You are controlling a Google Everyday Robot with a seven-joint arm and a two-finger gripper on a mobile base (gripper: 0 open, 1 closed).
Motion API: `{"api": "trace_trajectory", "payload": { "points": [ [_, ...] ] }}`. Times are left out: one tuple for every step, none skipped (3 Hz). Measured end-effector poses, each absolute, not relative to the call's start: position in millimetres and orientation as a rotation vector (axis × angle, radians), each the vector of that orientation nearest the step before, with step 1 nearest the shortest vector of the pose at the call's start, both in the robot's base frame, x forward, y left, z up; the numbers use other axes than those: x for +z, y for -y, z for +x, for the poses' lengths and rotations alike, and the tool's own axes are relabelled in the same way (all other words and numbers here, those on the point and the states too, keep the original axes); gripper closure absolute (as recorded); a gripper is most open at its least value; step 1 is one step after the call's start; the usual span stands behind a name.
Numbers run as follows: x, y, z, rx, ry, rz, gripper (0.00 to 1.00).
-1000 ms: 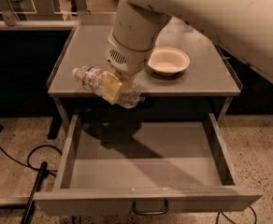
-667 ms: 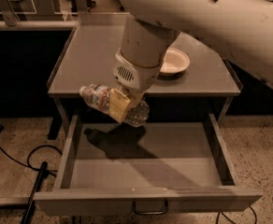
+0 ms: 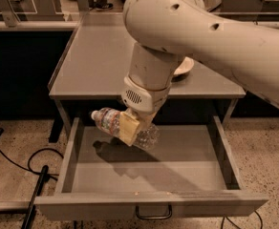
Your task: Place water bottle into top drawer
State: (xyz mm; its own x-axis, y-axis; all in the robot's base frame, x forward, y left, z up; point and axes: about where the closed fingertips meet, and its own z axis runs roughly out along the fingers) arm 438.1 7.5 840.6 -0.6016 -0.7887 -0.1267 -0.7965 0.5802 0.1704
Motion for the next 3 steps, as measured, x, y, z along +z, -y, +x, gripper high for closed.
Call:
{"api": "trace_trajectory", "payload": {
  "points": [
    [826, -9, 434, 0.340, -2.769, -1.381, 1.00],
    [786, -13, 430, 0.364, -2.804, -1.344, 1.00],
    [737, -27, 435, 0.401, -2.800, -1.321, 1.00]
  ]
}}
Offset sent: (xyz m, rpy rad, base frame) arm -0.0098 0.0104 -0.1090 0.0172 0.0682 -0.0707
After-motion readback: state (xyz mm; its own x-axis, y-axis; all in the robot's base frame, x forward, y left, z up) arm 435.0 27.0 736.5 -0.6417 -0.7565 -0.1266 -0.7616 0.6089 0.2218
